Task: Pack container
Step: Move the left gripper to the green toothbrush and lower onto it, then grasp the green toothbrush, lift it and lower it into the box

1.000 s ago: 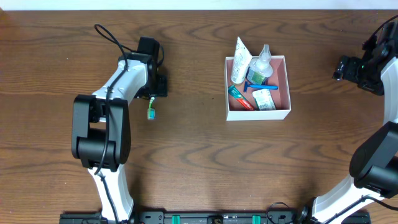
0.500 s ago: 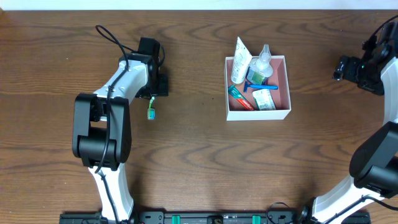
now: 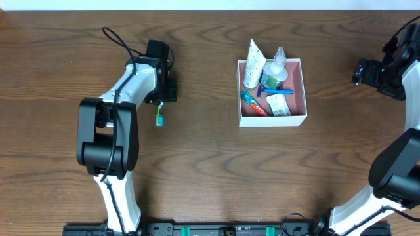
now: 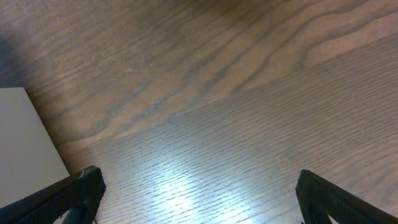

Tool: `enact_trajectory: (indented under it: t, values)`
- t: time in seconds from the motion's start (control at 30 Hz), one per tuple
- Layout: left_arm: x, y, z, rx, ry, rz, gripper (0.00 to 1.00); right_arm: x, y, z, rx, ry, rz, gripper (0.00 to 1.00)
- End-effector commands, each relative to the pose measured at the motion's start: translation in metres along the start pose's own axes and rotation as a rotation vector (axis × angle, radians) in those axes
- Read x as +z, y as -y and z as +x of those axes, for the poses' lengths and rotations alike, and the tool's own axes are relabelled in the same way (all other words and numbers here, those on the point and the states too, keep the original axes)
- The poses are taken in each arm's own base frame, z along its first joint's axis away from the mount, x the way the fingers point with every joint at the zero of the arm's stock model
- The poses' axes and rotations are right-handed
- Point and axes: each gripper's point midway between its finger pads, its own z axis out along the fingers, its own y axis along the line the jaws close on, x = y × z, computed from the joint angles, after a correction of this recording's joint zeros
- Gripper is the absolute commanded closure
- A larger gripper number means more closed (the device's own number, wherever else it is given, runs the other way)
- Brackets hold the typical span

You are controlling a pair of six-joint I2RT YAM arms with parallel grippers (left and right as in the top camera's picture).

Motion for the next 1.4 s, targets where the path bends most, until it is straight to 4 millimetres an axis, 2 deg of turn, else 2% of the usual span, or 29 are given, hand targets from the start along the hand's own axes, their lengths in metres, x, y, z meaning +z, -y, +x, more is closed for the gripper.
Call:
enact_trajectory:
  t: [0.0,0.1,0.2,0.27,0.5,0.6,0.67,0.77,0.83,0.9,1.0,1.07,1.13,1.2,1.23,1.3,1.37]
  values:
    - [0.015,-0.004,0.012,-0.003,-0.049,-0.011,0.56,-0.001,0.002,0.0,0.016,0.002,0.0,0.01]
    - [0.015,-0.004,0.013,-0.003,-0.05,-0.011,0.66,-0.001,0.002,0.0,0.016,0.003,0.001,0.01]
    - [0.014,-0.004,0.012,-0.003,-0.048,-0.011,0.81,-0.001,0.002,0.0,0.016,0.003,0.001,0.01]
    - [0.013,-0.004,0.012,-0.003,-0.048,-0.011,0.94,-0.001,0.002,0.0,0.016,0.003,0.001,0.01]
    - [0.003,-0.003,0.006,-0.003,-0.023,-0.006,0.94,-0.001,0.002,0.0,0.016,0.003,0.001,0.01]
    - [-0.013,-0.001,-0.002,-0.004,0.009,0.003,0.94,-0.001,0.002,0.0,0.016,0.003,0.001,0.01]
    - [-0.032,0.007,-0.011,-0.003,0.053,0.047,0.94,-0.001,0.002,0.0,0.016,0.003,0.001,0.01]
    - [-0.081,0.028,-0.028,0.004,0.156,0.171,0.94,-0.001,0.002,0.0,0.016,0.002,0.0,0.01]
    - [-0.127,0.05,-0.04,0.031,0.246,0.298,0.94,-0.001,0.002,0.0,0.016,0.002,0.0,0.01]
    - [-0.181,0.076,-0.046,0.083,0.353,0.445,0.94,-0.001,0.002,0.0,0.016,0.002,0.0,0.01]
    - [-0.267,0.116,-0.041,0.21,0.542,0.634,0.94,-0.001,0.002,0.0,0.016,0.003,0.001,0.01]
    - [-0.313,0.138,-0.03,0.292,0.654,0.683,0.94,-0.001,0.002,0.0,0.016,0.002,0.0,0.01]
    - [-0.349,0.163,-0.012,0.394,0.739,0.733,0.94,-0.001,0.002,0.0,0.016,0.003,0.001,0.01]
    - [-0.372,0.192,0.009,0.523,0.806,0.759,0.94,-0.001,0.002,0.0,0.016,0.003,0.001,0.01]
    - [-0.375,0.202,0.015,0.563,0.822,0.754,0.94,-0.001,0.002,0.0,0.016,0.002,0.0,0.01]
    - [-0.372,0.222,0.026,0.633,0.845,0.715,0.94,-0.001,0.002,0.0,0.016,0.002,0.0,0.01]
    - [-0.36,0.242,0.035,0.699,0.842,0.668,0.94,-0.001,0.002,0.0,0.016,0.002,0.0,0.01]
